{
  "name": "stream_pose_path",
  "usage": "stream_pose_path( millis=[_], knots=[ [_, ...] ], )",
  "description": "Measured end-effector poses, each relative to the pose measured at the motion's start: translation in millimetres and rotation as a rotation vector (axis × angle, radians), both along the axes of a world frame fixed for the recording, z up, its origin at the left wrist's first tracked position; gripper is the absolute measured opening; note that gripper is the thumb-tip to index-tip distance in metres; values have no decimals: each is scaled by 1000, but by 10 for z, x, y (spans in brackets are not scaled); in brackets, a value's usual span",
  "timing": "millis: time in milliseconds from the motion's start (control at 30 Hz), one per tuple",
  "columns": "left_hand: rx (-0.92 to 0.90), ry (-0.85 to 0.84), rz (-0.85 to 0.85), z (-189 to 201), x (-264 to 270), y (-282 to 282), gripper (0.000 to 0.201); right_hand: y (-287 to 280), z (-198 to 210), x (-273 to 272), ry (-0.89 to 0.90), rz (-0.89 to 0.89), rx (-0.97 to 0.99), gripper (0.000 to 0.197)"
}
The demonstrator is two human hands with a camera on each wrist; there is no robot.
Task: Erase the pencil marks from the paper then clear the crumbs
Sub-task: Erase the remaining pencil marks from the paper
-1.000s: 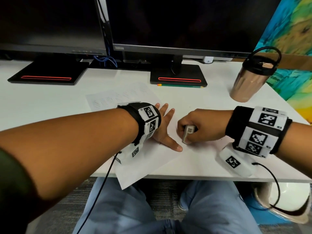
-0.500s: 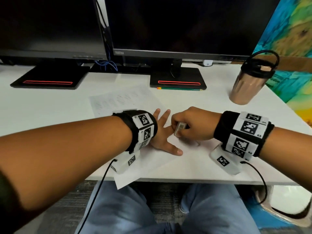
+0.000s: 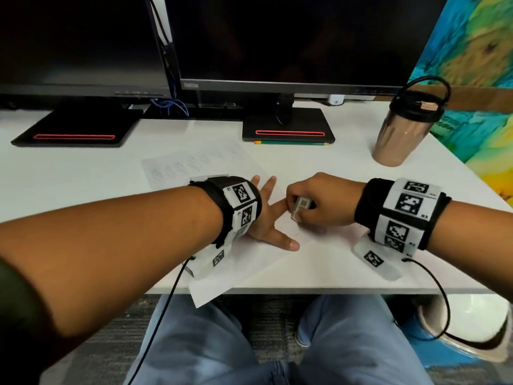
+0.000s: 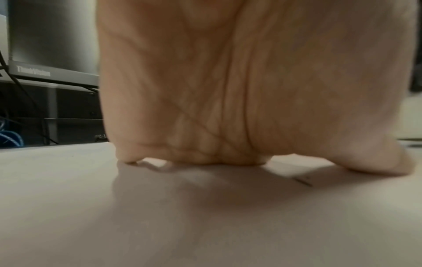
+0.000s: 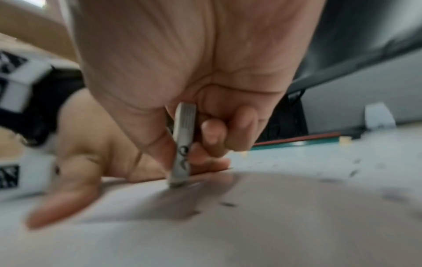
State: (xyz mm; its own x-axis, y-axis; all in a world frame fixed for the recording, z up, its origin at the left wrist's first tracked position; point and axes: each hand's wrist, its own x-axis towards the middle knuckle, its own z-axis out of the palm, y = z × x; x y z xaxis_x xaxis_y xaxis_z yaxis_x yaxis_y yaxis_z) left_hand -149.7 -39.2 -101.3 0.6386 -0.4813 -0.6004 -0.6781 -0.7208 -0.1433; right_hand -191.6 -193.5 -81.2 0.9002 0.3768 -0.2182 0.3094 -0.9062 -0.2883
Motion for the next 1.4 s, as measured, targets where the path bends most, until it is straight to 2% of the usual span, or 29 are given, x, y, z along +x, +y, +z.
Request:
stream_pose_path(
  millis=[100,233,333,467,567,667,800,900,1033,1167,1267,1400],
  knots=[
    [-3,9,7,0,10,11,105,64,-4,-50,51,97,-4,7],
    [-8,-6,-7,-18,13,6,106,10,19,-19,10,35,-43,7],
    [4,0,-5,-15,22,9,103,78,-6,-58,49,128,-39,6],
    [5,-8,-4,-18,29,-7,107,18,6,-37,12,56,-38,7],
    [10,-4,-7,-10,29,1,106,40,-18,-78,32,128,-26,13],
    [3,-7,-7,-6,29,-3,108,-11,-6,-70,8,64,-15,9],
    [14,-5,-9,16,16,-2,107,23,-17,-107,28,128,-2,11],
    [2,-4,-6,15,20,-9,108,-17,-5,-78,10,58,-6,8],
    [8,-3,-5,17,19,-3,107,46,-23,-119,33,120,2,9],
    [6,-4,-2,8,24,-9,107,-35,-3,-61,-41,-7,-40,9],
    [25,-1,2,11,32,-8,106,64,-20,-76,1,47,-34,8],
    [-3,5,-3,-15,46,-9,107,58,29,6,-10,-59,-52,8]
  ],
)
